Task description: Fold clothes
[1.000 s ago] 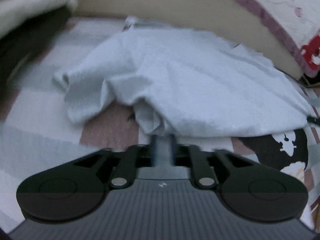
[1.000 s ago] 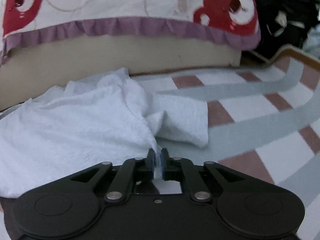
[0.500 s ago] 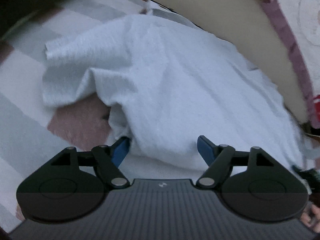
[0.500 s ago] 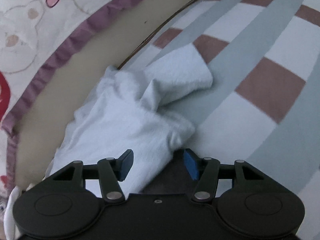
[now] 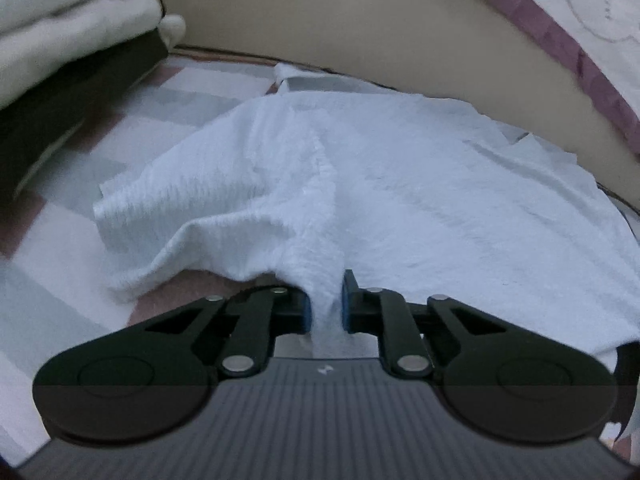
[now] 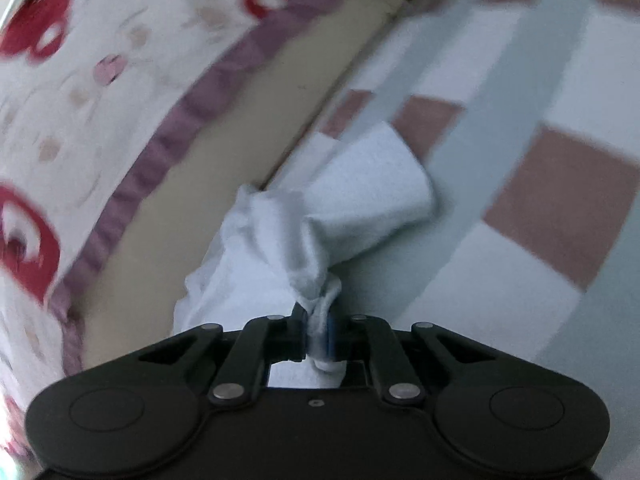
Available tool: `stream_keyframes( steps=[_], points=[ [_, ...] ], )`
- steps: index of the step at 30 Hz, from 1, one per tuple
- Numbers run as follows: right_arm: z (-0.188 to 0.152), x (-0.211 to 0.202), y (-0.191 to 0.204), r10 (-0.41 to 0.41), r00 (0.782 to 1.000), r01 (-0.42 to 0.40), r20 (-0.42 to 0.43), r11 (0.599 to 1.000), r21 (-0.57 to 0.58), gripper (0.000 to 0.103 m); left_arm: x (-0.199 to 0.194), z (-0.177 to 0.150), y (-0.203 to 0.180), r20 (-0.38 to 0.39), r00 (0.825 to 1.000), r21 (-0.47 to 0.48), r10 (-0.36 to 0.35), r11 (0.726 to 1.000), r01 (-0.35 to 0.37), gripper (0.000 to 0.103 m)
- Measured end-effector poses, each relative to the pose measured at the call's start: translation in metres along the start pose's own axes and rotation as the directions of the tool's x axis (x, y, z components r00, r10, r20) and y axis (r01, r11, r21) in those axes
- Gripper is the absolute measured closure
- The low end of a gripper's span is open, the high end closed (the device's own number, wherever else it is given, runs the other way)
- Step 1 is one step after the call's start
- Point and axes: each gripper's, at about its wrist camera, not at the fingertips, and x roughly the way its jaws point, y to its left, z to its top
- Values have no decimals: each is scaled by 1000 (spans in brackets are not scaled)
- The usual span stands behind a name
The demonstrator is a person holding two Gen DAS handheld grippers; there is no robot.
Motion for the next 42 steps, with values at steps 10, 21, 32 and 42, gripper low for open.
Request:
stream_keyframes(
  steps=[10,21,32,42],
  points=[
    [4,-31,38,-36,999,36,3,983,-181,93,-38,12,2,22,999,0,-27,1000,27,91],
    [-45,-106,50,-203,979,173,-24,883,-435,94,-88,-11,17,-40,999,-10,-12,1000,12,92],
    [-68,-167,44,-208,975,145,-79,864,-482,94,-135,-37,44,-76,996,-74,-52,996,46,92],
    [-89,-159,12,-248,957,158,-153,884,-440,94,-109,-72,38,-163,980,66,117,992,-108,91]
  ],
)
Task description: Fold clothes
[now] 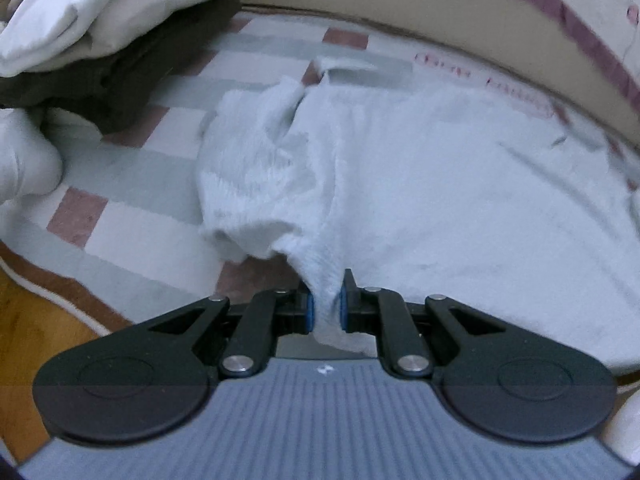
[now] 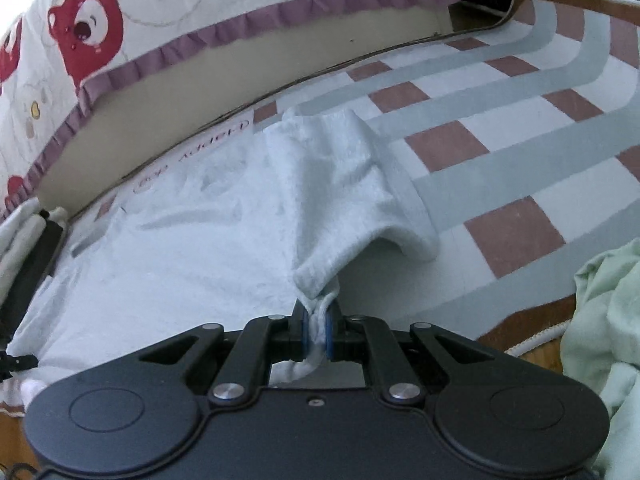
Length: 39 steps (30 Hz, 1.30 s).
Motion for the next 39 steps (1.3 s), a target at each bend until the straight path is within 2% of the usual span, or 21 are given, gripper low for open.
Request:
stream_keyframes(
  steps=[3,5,7,8,9,10,14,17,19,22,23,24,25,26,28,29,30,32,34,37,39],
  points=[
    [-1,3,1,-16,1000,15,-10,1000,-26,94,9,0,6,-32,999,-17,24,1000,-24,91],
    [-2,10,-3,-31,998,30,-45,999,-16,93,12,-1,10,-61,995,-23,82,996,-84,91],
    [-5,13,-12,-66,995,69,-79,997,32,79,7,-1,12,-80,981,-9,177,984,-179,85],
    [-6,12,-17,-75,994,81,-83,995,66,72,-1,2,11,-77,974,-10,214,976,-215,72],
    [-5,8,-25,-53,996,62,-75,991,118,62,-12,5,10,-61,975,-17,215,976,-217,63],
    [-3,2,-35,-12,998,23,-62,983,182,50,-24,10,7,-23,982,-19,187,982,-188,61],
    [8,-3,-68,157,987,-152,18,913,379,34,-51,27,-29,147,987,69,63,995,-74,46],
    [19,18,-86,205,978,-194,32,846,497,33,-29,26,-56,170,984,126,-57,991,36,44],
    [24,38,-90,231,973,-195,11,795,575,33,-4,25,-68,115,992,152,-49,988,32,44],
    [28,65,-102,291,956,-211,18,646,734,36,18,31,-77,104,995,200,-8,980,-13,45],
    [32,70,-104,290,957,-210,25,626,751,41,21,34,-79,115,993,213,16,976,-41,45],
    [38,72,-103,279,959,-218,42,638,739,66,24,39,-77,125,992,220,25,974,-53,45],
    [46,72,-99,249,967,-218,58,683,697,87,28,44,-74,131,991,230,37,971,-66,45],
    [55,67,-92,185,981,-184,65,760,624,97,32,49,-71,136,989,240,50,967,-82,45],
    [66,47,-69,-17,993,-31,115,913,406,98,35,56,-54,146,985,250,90,960,-125,46],
    [67,36,-56,-104,980,55,170,960,273,99,36,59,-45,150,982,254,112,956,-147,46],
    [65,29,-44,-182,961,152,207,977,152,100,37,63,-36,155,979,258,133,951,-170,46],
    [54,27,-22,-319,917,338,237,940,-43,100,39,70,-18,164,971,266,175,940,-214,46],
    [45,42,-21,-407,888,437,213,892,-116,97,41,77,0,174,961,273,216,927,-258,46],
    [43,59,-43,-526,840,538,131,839,-84,88,36,79,32,164,958,282,234,920,-273,45],
    [44,54,-59,-555,827,557,92,831,7,86,36,76,55,136,970,222,199,948,-226,43]
  ],
)
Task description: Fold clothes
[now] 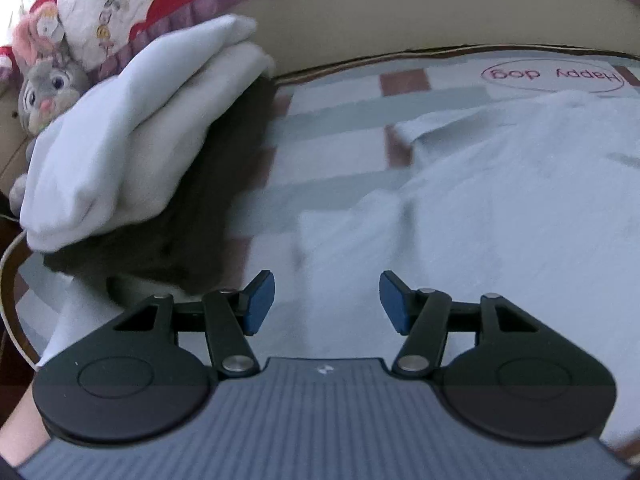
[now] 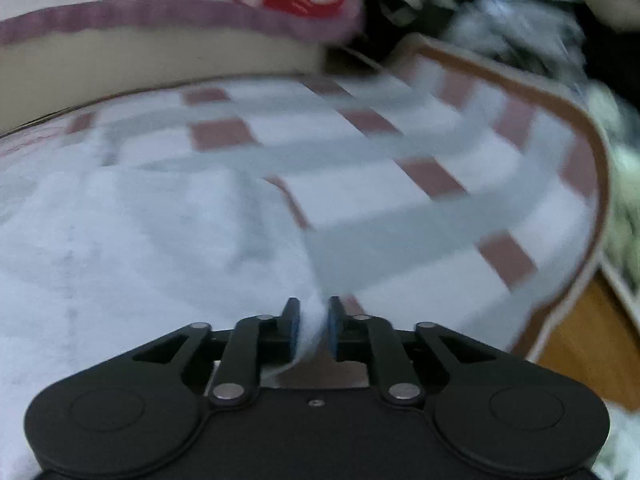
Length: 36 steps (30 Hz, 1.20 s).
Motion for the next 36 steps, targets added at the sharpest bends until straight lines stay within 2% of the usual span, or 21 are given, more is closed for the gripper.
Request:
stream_keyframes(
  steps=[3,4,6,9,11,14,16,17,18,19,21,22,25,26,27,28,29,31,32,33,36],
  points=[
    [6,-22,-13,35,999,-38,31,994,106,82,7,-13,32,-23,997,-117,-70,991,67,43],
    [9,-33,-12,59,997,-65,48,990,125,75,9,-17,42,-28,995,-156,-94,984,88,43],
    [14,-59,-4,138,987,-148,84,980,133,72,16,-30,59,-59,988,-334,-140,936,113,42],
    [24,-84,31,348,934,-355,87,931,87,57,24,-47,66,-48,970,-511,-237,840,180,39],
    [25,-92,60,451,891,-453,51,891,43,56,35,-50,64,-43,961,-550,-272,810,205,39],
    [19,-97,102,523,852,-523,-5,852,-22,56,48,-40,56,-40,963,-538,-267,818,205,39],
    [12,-98,128,534,845,-535,-42,841,-73,56,50,-29,48,-11,967,-469,-254,856,219,51],
    [9,-97,138,530,846,-533,-57,841,-98,56,46,-24,43,11,972,-412,-235,885,219,93],
    [8,-96,143,524,849,-529,-69,841,-116,56,37,-20,38,39,982,-369,-186,911,187,101],
    [6,-93,147,519,851,-525,-78,842,-126,56,26,-16,34,69,989,-331,-130,932,146,100],
    [4,-85,151,509,856,-517,-89,847,-125,56,-4,-17,34,127,992,-364,26,931,22,101],
    [3,-82,152,502,860,-510,-96,851,-122,56,-19,-18,34,152,983,-388,107,921,-40,101],
    [0,-68,151,476,872,-488,-115,866,-112,56,-24,-14,22,187,945,-290,268,934,-207,99],
    [-2,-65,151,470,874,-483,-124,869,-109,56,-18,-12,23,165,953,-274,255,940,-204,97],
    [-3,-63,152,466,875,-480,-133,871,-107,56,-13,-11,27,141,968,-294,209,942,-161,96],
    [-4,-60,154,464,874,-481,-144,870,-113,56,-10,-10,32,136,983,-331,125,941,-73,94],
    [-2,-58,158,466,872,-485,-151,864,-135,56,-8,-7,31,150,988,-331,46,944,7,88],
    [6,-56,168,478,865,-501,-153,839,-211,56,-6,2,27,182,978,-305,-104,939,157,68],
    [14,-58,174,494,857,-515,-147,814,-269,56,0,10,19,184,973,-260,-140,948,186,53],
    [24,-58,181,509,849,-526,-143,785,-327,56,7,20,9,181,969,-205,-166,958,202,44],
    [53,-59,200,550,824,-541,-136,693,-477,55,28,48,-20,165,957,-37,-240,968,249,44]
  ],
)
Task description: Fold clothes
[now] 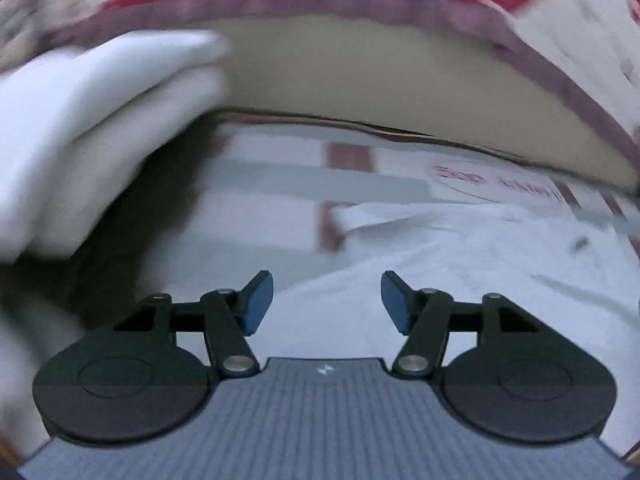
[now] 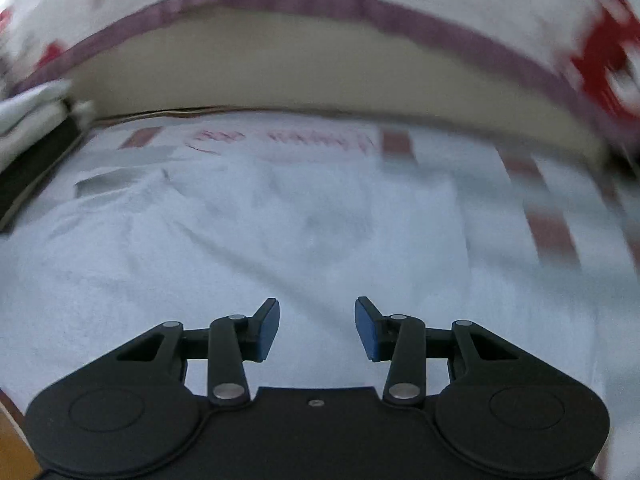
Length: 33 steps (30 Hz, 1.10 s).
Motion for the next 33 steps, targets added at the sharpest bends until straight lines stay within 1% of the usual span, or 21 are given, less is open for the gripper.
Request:
stream_keyframes(
  steps=[2,4,6,7,8,9,11,12,13,14,16,18,21,23,24,25,28,29,30,31,33],
  points=[
    [21,13,-12,-23,1000,23,-11,999,-28,54,21,15,-16,-20,999,105,-48,993,50,44],
    [39,29,-29,-62,998,61,-32,998,-18,54,51,19,-31,-45,999,231,-29,972,39,44],
    [49,47,-51,-98,993,103,-67,992,69,54,82,19,-44,-71,997,347,-7,937,31,44],
    [51,55,-62,-102,992,112,-80,985,130,54,95,19,-47,-80,997,385,1,922,30,44],
    [51,62,-71,-103,991,118,-87,975,188,54,108,19,-47,-91,996,406,6,914,32,48],
    [50,68,-77,-104,991,122,-88,965,234,54,114,21,-44,-90,996,394,-11,918,46,58],
    [48,78,-86,-112,990,134,-88,943,306,54,120,30,-37,-89,995,363,-41,929,71,89],
    [46,81,-88,-120,989,143,-91,936,323,54,122,35,-36,-95,994,353,-43,932,75,95],
    [44,86,-88,-134,986,159,-97,931,328,53,123,41,-35,-102,994,344,-45,936,78,95],
    [42,90,-88,-153,982,180,-106,927,328,53,124,43,-37,-94,995,363,-27,930,60,95],
    [39,97,-88,-178,977,207,-117,923,324,51,122,42,-43,-80,997,418,-1,908,35,96],
    [37,102,-88,-200,973,227,-117,921,317,50,122,45,-45,-63,998,443,4,896,24,96],
    [35,103,-87,-231,969,246,-84,921,303,49,119,48,-39,-73,997,476,-29,877,60,97],
    [34,104,-88,-235,970,243,-61,922,302,48,118,47,-36,-101,993,559,-55,823,103,97],
    [34,105,-89,-236,971,239,-48,922,303,47,117,48,-34,-118,992,592,-52,798,112,97],
    [33,106,-90,-236,971,234,-33,923,306,46,117,49,-33,-130,990,606,-50,787,119,97],
    [32,110,-94,-227,974,213,8,924,318,47,109,56,-37,-125,991,625,-47,772,115,97],
    [33,110,-94,-222,975,205,16,925,318,52,107,58,-39,-114,993,632,-43,768,106,97],
    [35,111,-94,-211,977,193,25,930,311,85,105,58,-42,-102,994,641,-38,762,95,97],
    [37,109,-93,-208,977,186,42,936,298,99,105,58,-43,-94,995,638,-30,766,83,97],
    [41,102,-89,-221,971,190,89,943,273,99,108,56,-42,-86,996,625,-12,778,63,97]
  ],
)
